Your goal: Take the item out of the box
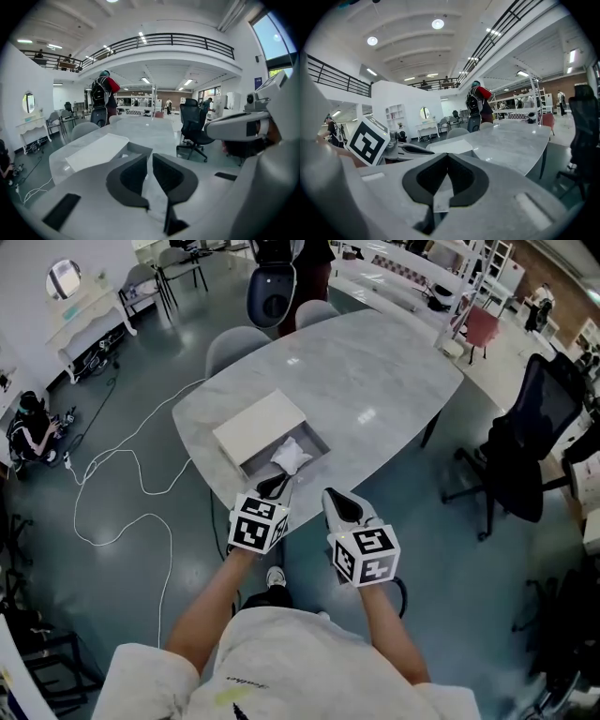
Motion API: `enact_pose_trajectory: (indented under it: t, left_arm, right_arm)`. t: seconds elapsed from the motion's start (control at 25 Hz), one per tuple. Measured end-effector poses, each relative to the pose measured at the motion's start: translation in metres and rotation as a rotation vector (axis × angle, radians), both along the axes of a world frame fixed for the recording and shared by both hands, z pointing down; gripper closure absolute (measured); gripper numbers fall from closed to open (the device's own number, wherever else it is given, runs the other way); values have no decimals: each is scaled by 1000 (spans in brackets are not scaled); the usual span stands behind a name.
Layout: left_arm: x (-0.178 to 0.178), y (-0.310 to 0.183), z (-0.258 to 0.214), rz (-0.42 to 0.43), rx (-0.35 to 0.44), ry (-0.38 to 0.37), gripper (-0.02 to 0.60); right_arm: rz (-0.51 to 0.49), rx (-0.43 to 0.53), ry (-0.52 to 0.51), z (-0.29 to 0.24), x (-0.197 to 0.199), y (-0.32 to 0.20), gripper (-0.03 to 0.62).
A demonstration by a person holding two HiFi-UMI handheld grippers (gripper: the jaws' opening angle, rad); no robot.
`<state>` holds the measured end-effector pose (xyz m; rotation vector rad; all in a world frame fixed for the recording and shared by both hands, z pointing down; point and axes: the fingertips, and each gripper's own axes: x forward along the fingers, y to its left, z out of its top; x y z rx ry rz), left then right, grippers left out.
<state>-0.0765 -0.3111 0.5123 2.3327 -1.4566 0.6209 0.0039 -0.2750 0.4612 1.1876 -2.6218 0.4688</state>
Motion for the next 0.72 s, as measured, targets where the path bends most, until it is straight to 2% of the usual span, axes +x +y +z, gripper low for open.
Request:
enact_pose_trajectory:
  t: [0.28, 0.48, 0.6, 0.72]
  left_arm:
    - [-10, -39, 27, 109, -61, -48, 557]
    - [-10, -59, 48, 178, -112, -74, 553]
    - [-3, -70, 58, 227, -135, -92, 503]
    - [2, -81, 71, 262, -150, -108, 500]
  right_arm:
    - [49, -41, 2, 16, -23, -31, 589]
    - [91, -58, 7, 26, -25, -49, 589]
    - [126, -64, 3, 28, -19, -60, 589]
    - [161, -72, 3, 33, -14, -69, 589]
